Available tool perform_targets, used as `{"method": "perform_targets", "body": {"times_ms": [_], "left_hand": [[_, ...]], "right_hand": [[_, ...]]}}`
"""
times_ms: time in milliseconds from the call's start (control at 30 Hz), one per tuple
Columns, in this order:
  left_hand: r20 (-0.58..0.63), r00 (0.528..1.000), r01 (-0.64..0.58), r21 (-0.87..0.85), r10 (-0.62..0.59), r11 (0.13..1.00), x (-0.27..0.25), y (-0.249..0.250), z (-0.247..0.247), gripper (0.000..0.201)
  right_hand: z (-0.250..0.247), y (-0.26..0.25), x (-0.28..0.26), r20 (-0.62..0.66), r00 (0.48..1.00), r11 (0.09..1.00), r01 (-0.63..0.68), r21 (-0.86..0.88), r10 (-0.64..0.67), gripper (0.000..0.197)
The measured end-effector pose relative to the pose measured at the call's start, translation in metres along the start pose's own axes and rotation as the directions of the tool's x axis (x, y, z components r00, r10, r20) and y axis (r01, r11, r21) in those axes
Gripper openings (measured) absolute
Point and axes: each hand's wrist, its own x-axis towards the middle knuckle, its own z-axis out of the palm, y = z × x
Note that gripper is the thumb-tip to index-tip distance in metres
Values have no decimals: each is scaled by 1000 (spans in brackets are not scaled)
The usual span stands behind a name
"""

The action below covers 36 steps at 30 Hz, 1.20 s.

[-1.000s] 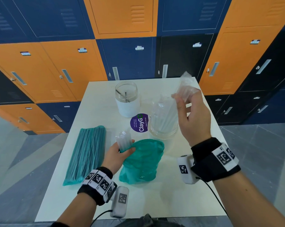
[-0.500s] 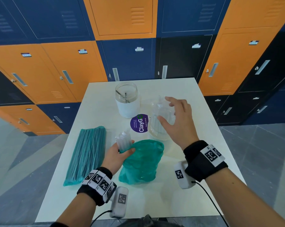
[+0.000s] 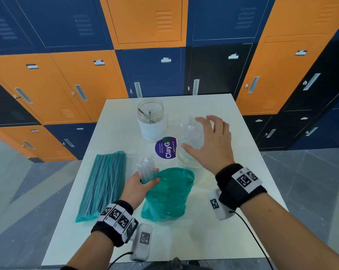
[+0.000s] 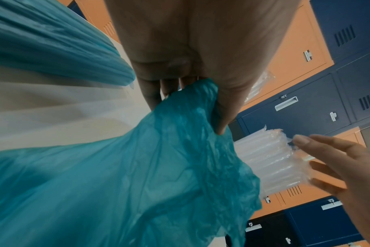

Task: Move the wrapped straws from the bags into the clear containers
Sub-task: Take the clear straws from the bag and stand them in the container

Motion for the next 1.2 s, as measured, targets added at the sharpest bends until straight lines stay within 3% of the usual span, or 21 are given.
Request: {"method": "perform_targets", "body": {"times_ms": [67, 167, 300, 500, 667, 800, 900, 967, 1100, 1200], "left_hand": [[3, 1000, 1, 17, -1, 1000, 0, 0, 0, 29], [9, 1000, 4, 21, -4, 1000, -1, 0, 2, 29], [7, 1000, 9, 5, -9, 1000, -3, 0, 1, 29], [-2, 1000, 14, 17, -14, 1000, -3, 0, 1, 29], [-3, 1000, 17, 26, -17, 1000, -1, 0, 1, 30], [-5, 1000, 21, 17, -21, 1000, -1, 1, 1, 31], [-7, 1000, 26, 23, -26, 999, -1, 0, 1, 31], [-7, 999, 33, 15, -33, 999, -1, 0, 0, 31], [-7, 999, 33, 10, -33, 999, 0, 0, 1, 31], [-4, 1000, 29, 12, -29, 999, 1, 0, 1, 31]], "right_hand": [[3, 2, 12, 205, 974, 996, -91, -17, 93, 95], [12, 11, 22, 393, 906, 981, -189, 43, 157, 86], [14, 19, 25, 331, 935, 985, -158, 64, 128, 62], [7, 16, 28, 162, 984, 990, -95, 107, 77, 47], [19, 21, 23, -29, 1000, 1000, -2, -12, 2, 46], [28, 26, 17, 142, 989, 999, 36, -38, -31, 56], [19, 23, 16, 122, 992, 999, 35, 31, -38, 70], [14, 22, 14, 108, 994, 996, -35, 83, 26, 77], [15, 27, 14, 294, 930, 894, -315, 319, 222, 88], [15, 35, 17, 285, 924, 866, -349, 358, 255, 78]]}}
